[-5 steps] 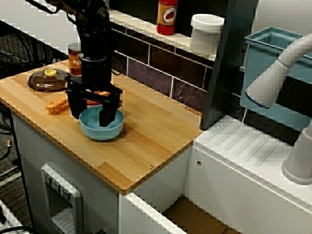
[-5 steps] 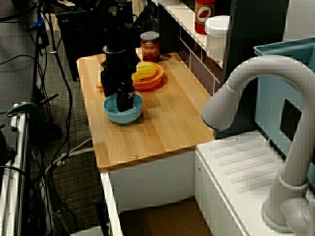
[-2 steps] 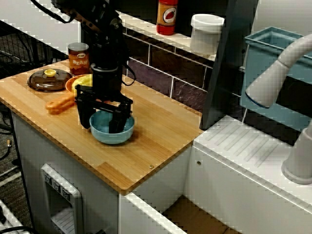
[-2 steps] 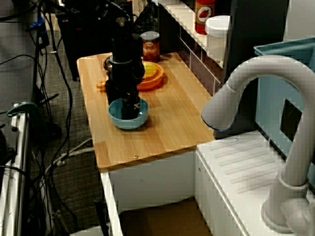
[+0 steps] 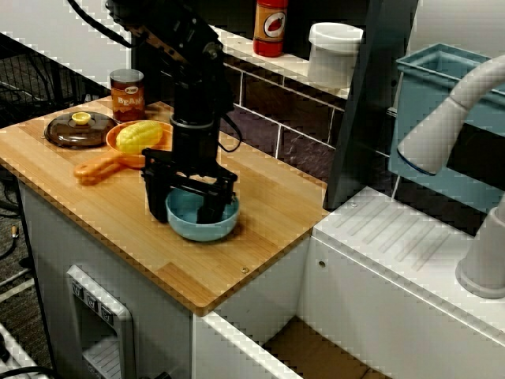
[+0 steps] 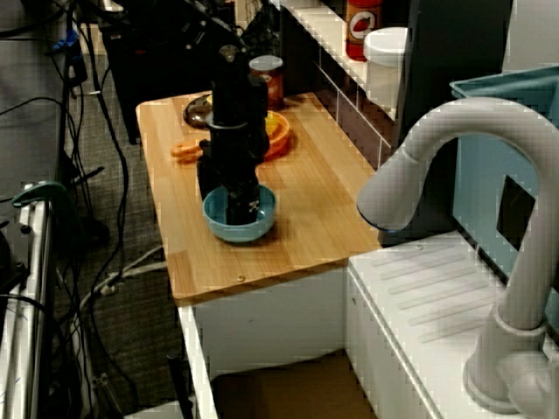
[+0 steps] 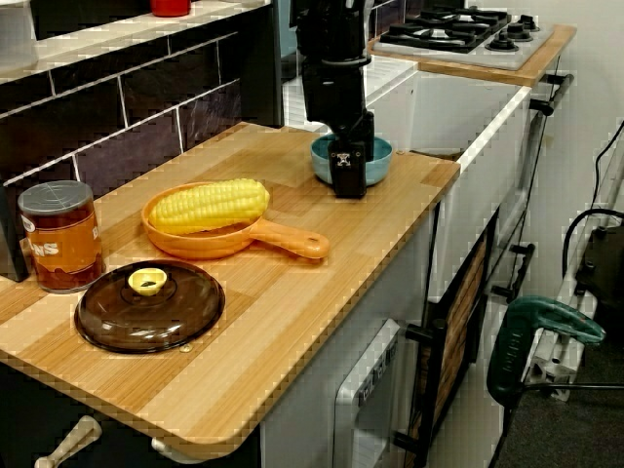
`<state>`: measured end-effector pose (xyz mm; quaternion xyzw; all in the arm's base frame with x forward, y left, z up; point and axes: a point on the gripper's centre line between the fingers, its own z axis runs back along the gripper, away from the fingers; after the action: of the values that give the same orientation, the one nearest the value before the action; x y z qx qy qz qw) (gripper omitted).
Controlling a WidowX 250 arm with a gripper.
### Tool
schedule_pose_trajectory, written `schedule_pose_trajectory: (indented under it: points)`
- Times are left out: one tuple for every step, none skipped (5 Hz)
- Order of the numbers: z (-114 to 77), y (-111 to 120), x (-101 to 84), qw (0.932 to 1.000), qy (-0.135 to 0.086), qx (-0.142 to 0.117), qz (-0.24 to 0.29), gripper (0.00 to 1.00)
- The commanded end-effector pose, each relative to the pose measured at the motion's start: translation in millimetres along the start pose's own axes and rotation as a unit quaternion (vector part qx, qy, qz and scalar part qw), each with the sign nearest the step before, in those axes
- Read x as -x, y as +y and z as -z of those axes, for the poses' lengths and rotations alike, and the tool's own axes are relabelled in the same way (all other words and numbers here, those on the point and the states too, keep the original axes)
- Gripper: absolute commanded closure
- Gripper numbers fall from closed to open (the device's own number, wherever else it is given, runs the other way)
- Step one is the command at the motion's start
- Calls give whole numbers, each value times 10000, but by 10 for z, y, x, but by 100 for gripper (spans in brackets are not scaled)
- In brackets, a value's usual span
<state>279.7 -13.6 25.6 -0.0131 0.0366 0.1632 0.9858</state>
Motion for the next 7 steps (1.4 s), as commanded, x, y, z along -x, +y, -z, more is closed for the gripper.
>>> schedule_pose_trajectory:
  points:
    - [-25,-180,16,9999,-146,17,49,0]
    - [10,-251,39,9999,-89,1,61,0]
    - [18,-275,73,9999,-81,-12,74,0]
    - [-47,-247,87,9999,-80,31,78,0]
    - [-224,-170,92,9998,-133,155,58,0]
    - [-397,-122,96,9994,-161,308,43,0]
    - [-531,-72,85,9989,-213,421,26,0]
